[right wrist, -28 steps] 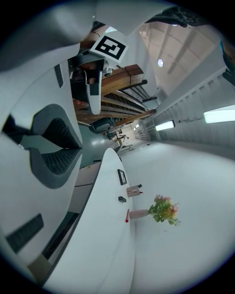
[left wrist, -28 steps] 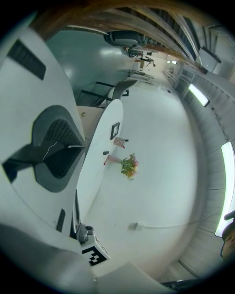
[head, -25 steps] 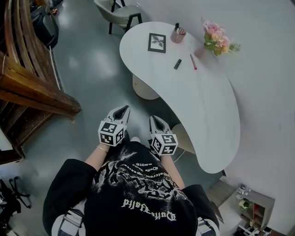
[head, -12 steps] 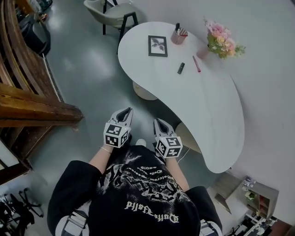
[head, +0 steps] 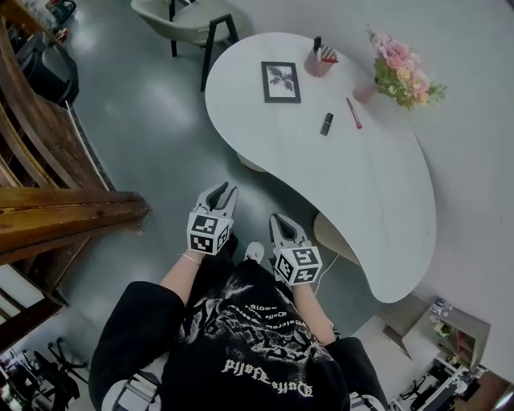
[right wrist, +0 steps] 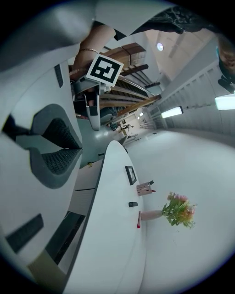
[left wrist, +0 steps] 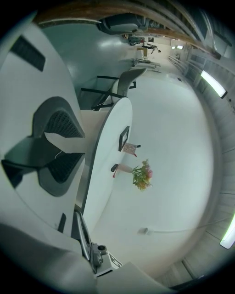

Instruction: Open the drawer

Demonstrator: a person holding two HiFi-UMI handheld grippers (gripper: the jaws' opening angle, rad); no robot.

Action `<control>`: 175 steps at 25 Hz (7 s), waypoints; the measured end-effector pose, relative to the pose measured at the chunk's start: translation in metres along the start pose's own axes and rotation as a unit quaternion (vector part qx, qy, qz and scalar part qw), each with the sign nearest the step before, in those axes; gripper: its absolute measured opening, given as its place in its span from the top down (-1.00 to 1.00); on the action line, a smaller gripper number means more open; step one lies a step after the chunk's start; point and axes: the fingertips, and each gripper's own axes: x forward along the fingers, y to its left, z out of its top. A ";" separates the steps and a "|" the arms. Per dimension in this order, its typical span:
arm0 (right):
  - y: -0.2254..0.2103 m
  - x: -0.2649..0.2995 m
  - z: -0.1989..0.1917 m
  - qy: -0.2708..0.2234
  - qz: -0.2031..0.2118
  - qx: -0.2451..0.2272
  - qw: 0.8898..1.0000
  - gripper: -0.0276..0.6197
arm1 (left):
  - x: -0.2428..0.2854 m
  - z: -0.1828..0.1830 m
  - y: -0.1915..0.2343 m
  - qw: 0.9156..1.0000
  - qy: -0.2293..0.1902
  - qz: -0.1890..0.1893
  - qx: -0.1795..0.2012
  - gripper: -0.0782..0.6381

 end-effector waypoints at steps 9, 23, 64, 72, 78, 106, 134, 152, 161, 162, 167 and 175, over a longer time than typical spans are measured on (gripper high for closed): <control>0.019 0.042 0.002 0.000 0.031 0.005 0.999 0.83 | 0.050 -0.010 0.033 1.000 0.015 -0.014 0.012 0.34; -0.023 0.068 -0.054 0.016 -0.019 0.057 0.998 0.83 | 0.148 -0.041 0.069 0.999 0.004 -0.023 0.041 0.26; -0.021 0.106 -0.122 0.059 0.007 0.069 0.996 0.83 | 0.238 -0.055 0.093 0.989 -0.017 -0.077 0.123 0.37; -0.015 0.106 -0.123 0.057 0.010 0.066 0.996 0.83 | 0.236 -0.053 0.097 0.989 -0.018 -0.075 0.127 0.54; -0.014 0.102 -0.122 0.052 0.005 0.066 0.996 0.83 | 0.234 -0.052 0.098 0.992 -0.024 -0.065 0.106 0.57; -0.022 0.101 -0.122 0.056 0.002 0.062 0.997 0.83 | 0.243 -0.070 0.099 0.991 0.009 -0.046 0.125 0.36; -0.015 0.102 -0.119 0.061 0.018 0.049 0.997 0.83 | 0.206 -0.090 0.112 0.992 0.034 -0.033 0.117 0.47; -0.010 0.093 -0.122 0.065 0.026 0.039 0.997 0.83 | 0.176 -0.106 0.117 0.991 0.058 -0.020 0.117 0.47; -0.004 0.095 -0.113 0.062 0.033 0.036 0.997 0.83 | 0.161 -0.114 0.120 0.990 0.082 -0.018 0.116 0.47; -0.004 0.095 -0.112 0.060 0.033 0.039 0.997 0.83 | 0.159 -0.115 0.121 0.990 0.084 -0.017 0.113 0.47; -0.001 0.097 -0.107 0.055 0.032 0.045 0.997 0.83 | 0.153 -0.118 0.123 0.990 0.093 -0.010 0.110 0.47; 0.007 0.094 -0.104 0.057 0.032 0.046 0.997 0.83 | 0.145 -0.122 0.126 0.988 0.107 -0.013 0.109 0.47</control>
